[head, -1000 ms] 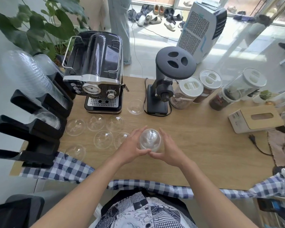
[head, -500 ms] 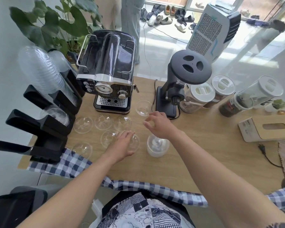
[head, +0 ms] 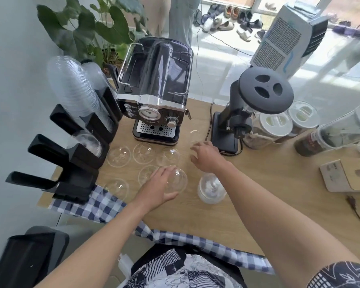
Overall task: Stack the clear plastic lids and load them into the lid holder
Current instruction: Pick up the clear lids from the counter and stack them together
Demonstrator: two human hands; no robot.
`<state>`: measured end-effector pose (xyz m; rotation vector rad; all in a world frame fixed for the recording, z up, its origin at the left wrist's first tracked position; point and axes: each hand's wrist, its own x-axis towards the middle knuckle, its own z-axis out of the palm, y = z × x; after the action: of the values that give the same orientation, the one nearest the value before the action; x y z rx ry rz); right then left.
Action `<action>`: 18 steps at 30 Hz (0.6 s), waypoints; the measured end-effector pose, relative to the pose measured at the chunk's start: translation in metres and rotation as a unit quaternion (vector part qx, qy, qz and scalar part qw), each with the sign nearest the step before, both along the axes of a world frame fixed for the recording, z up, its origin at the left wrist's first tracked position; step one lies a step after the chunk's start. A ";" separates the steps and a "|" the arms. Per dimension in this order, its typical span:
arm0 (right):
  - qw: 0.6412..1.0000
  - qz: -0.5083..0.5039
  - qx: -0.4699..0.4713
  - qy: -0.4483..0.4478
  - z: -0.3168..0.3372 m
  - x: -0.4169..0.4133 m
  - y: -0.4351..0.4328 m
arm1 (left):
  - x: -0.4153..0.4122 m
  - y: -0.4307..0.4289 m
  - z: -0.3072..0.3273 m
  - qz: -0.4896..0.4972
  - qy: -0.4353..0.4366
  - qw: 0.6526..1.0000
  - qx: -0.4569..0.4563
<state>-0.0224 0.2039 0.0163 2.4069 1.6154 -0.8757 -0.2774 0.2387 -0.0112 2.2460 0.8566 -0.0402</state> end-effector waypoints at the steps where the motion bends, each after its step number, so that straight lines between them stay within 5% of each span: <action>1: 0.999 -0.020 0.037 0.015 0.003 0.000 -0.002 | -0.002 0.002 0.004 0.006 -0.010 1.000 -0.007; 4: 0.975 -0.121 0.162 0.096 0.012 -0.001 -0.013 | -0.004 0.005 0.015 0.029 -0.044 0.998 -0.025; 8: 0.899 -0.270 0.286 0.193 0.033 0.004 -0.040 | 0.001 0.007 0.027 0.066 -0.080 0.993 -0.062; 18: 0.693 -0.513 0.305 0.405 0.044 0.018 -0.133 | 0.044 -0.011 0.054 0.107 -0.188 0.962 -0.165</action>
<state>-0.0047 0.0712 0.0607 3.8159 0.3879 -2.0441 -0.2336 0.2275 0.0428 1.7640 0.8097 0.3135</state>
